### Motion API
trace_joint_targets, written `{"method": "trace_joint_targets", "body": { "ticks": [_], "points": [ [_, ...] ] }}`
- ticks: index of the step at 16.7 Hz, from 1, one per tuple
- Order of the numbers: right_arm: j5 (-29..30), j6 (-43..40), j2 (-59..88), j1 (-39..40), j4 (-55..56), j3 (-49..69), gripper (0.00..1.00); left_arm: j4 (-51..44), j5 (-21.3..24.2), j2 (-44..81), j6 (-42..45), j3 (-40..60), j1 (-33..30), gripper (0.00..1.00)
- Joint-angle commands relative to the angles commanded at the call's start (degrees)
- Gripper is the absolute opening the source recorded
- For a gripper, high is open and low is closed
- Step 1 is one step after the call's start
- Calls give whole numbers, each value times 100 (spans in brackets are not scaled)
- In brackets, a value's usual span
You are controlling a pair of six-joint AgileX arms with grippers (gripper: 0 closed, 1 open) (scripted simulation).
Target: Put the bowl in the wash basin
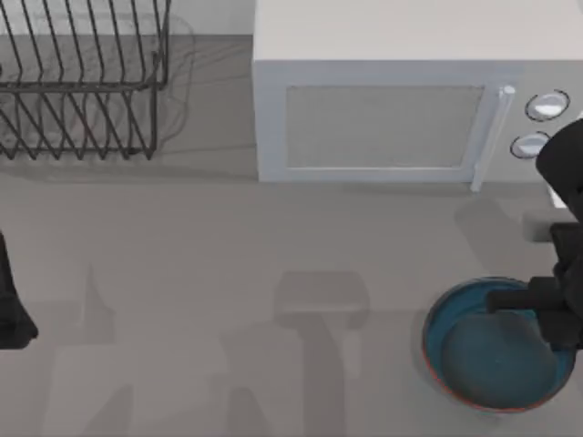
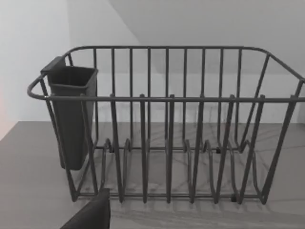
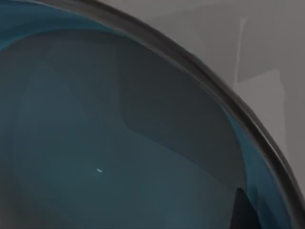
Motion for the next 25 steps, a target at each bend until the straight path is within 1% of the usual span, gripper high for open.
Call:
{"method": "trace_joint_targets", "body": {
  "ticks": [4,7,9,14,16,19,22,25],
  "points": [
    [0,-20,-308,-17,-1560,1042,0,0,0,0,0,0,0,100],
    [0,-42,-561,-39,-2371,1697,0,0,0,0,0,0,0,100],
    [0,-56,-676,-52,-2604,1911,0,0,0,0,0,0,0,100],
    [-3,-51,-672,-32,-2615,1921,0,0,0,0,0,0,0,100],
    [-102,-101,-741,-173,-2440,1920,0,0,0,0,0,0,0,100],
    [-436,-262,-936,-676,-1724,1882,0,0,0,0,0,0,0,100],
    [-895,-488,-1125,-1419,-478,1720,0,0,0,0,0,0,0,100],
    [-1406,-763,-1219,-2292,1289,1365,0,0,0,0,0,0,0,100]
  ]
}}
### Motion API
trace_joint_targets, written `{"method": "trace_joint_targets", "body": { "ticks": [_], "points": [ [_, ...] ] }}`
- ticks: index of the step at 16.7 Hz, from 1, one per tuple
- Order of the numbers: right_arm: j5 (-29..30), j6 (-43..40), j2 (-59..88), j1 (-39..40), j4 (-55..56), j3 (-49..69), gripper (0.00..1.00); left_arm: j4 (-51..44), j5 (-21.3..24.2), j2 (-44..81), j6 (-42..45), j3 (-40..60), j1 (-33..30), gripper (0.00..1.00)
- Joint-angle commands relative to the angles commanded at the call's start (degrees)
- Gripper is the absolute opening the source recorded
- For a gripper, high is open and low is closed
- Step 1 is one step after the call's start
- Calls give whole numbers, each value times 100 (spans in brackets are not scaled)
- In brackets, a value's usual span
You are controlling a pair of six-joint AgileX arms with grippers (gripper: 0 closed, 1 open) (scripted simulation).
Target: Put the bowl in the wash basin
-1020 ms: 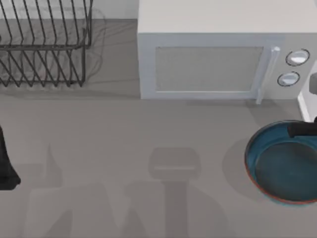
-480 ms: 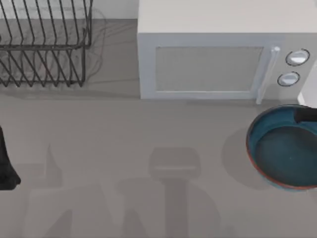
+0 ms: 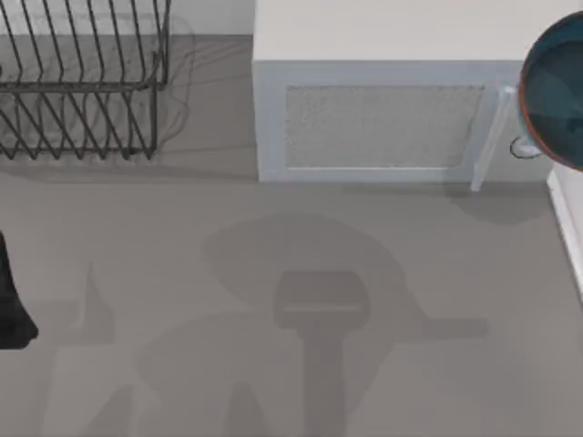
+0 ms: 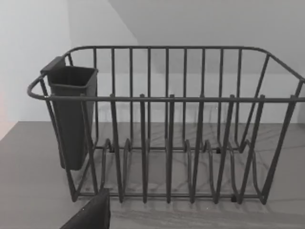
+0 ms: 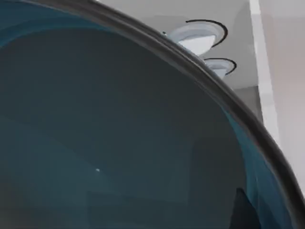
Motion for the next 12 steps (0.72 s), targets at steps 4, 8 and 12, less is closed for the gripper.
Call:
{"method": "trace_joint_targets", "body": {
  "ticks": [4,8,12],
  "points": [
    [-601,-413,162,-1098,2983,-825,0,0,0,0,0,0,0,100],
    [-1030,-811,576,-1948,5851,-1882,0,0,0,0,0,0,0,100],
    [-1310,-1075,818,-2480,7928,-2702,0,0,0,0,0,0,0,100]
  ]
}}
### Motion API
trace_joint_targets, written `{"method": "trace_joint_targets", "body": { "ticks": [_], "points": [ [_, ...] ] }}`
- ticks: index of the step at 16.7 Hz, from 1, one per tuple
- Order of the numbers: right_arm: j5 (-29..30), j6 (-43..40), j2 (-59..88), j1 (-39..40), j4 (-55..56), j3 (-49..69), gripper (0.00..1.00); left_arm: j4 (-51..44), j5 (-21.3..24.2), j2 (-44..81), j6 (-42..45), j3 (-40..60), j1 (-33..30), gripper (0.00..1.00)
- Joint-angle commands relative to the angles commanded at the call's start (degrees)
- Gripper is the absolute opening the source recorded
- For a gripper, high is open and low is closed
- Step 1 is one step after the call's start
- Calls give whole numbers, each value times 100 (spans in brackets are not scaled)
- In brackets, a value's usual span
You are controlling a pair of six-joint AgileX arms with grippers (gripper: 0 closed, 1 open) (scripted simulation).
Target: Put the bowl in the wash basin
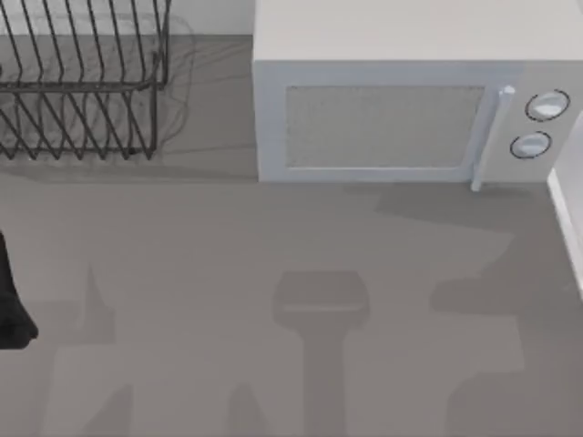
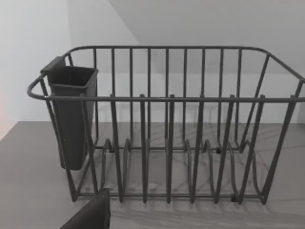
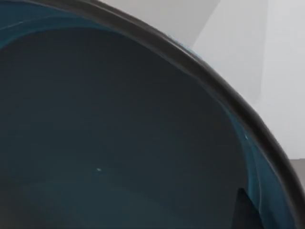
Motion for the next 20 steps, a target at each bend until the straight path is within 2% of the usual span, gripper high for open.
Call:
{"method": "trace_joint_targets", "body": {
  "ticks": [5,14,20],
  "points": [
    [-152,-121,57,-247,1259,-494,0,0,0,0,0,0,0,100],
    [-173,-122,242,-240,1543,-534,0,0,0,0,0,0,0,100],
    [-190,-131,1913,-289,3416,-722,0,0,0,0,0,0,0,100]
  ]
}}
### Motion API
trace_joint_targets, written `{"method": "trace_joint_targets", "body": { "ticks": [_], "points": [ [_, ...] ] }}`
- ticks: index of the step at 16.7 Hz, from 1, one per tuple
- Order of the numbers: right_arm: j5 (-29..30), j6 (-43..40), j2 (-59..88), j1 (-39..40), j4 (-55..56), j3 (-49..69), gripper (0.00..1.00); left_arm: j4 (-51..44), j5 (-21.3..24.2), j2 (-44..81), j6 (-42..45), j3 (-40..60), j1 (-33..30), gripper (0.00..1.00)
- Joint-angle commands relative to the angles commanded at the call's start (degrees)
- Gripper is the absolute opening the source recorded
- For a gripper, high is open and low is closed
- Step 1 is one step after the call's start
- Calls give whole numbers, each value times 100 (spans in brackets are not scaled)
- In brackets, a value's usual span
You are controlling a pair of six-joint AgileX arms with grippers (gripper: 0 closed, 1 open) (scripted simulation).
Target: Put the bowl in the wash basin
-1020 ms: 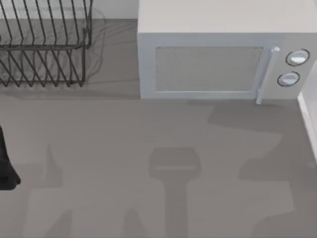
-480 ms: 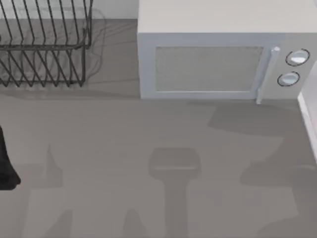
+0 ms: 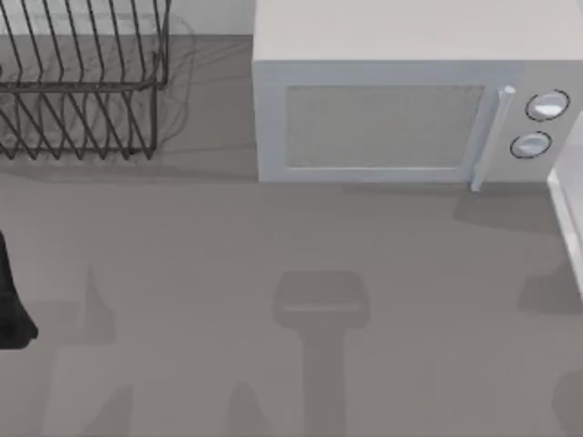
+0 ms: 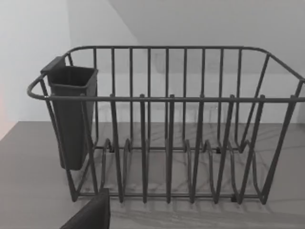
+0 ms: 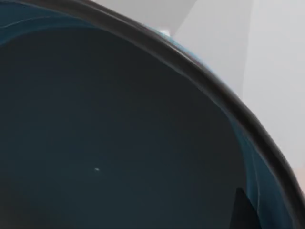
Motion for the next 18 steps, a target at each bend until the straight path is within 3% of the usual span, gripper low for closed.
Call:
{"method": "trace_joint_targets", "body": {
  "ticks": [7,14,18],
  "points": [
    [60,-16,1982,6,2332,-349,0,0,0,0,0,0,0,100],
    [77,-18,2289,15,2674,-417,0,0,0,0,0,0,0,100],
    [77,-18,2289,15,2674,-417,30,0,0,0,0,0,0,100]
  ]
}}
